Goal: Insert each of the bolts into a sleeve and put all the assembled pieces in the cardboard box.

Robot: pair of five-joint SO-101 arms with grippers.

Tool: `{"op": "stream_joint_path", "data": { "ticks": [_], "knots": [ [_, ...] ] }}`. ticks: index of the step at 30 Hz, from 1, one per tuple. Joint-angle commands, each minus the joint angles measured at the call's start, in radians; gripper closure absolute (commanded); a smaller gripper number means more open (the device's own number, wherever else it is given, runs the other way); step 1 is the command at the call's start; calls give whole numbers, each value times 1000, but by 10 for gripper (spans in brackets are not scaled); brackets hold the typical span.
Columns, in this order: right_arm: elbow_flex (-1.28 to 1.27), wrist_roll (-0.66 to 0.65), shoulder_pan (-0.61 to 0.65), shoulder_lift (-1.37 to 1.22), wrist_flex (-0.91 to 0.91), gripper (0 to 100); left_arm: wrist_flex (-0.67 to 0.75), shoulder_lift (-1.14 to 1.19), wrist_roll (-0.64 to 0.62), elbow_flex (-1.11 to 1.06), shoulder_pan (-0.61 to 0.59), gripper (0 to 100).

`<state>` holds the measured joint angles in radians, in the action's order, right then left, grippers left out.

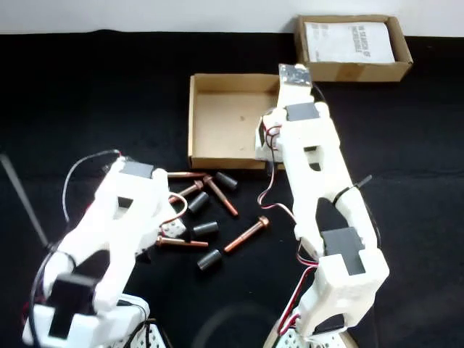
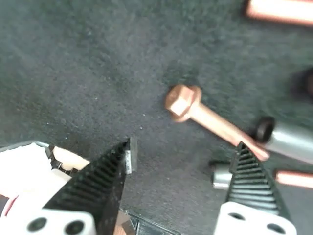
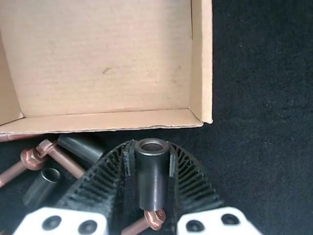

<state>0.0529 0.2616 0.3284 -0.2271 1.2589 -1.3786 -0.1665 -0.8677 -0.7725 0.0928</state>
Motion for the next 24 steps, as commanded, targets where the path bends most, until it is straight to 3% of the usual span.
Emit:
{"op": "stream_joint_path", "data": {
  "ticks": [1,8,10,14,22,24],
  "knots": [
    [-1,-2,-8,5,-13,991,21,74,-3,25,16,692],
    [-1,-2,-7,7,-31,991,29,231,-6,122,42,694],
    [-1,-2,-7,7,-31,991,31,269,-29,139,56,738],
    [-1,-6,-8,7,-31,991,31,338,-68,193,62,938],
    [-1,-6,-8,5,-31,991,23,366,-68,320,61,935],
    [-2,-8,-10,5,-31,991,23,366,-68,355,53,983]
  ]
}}
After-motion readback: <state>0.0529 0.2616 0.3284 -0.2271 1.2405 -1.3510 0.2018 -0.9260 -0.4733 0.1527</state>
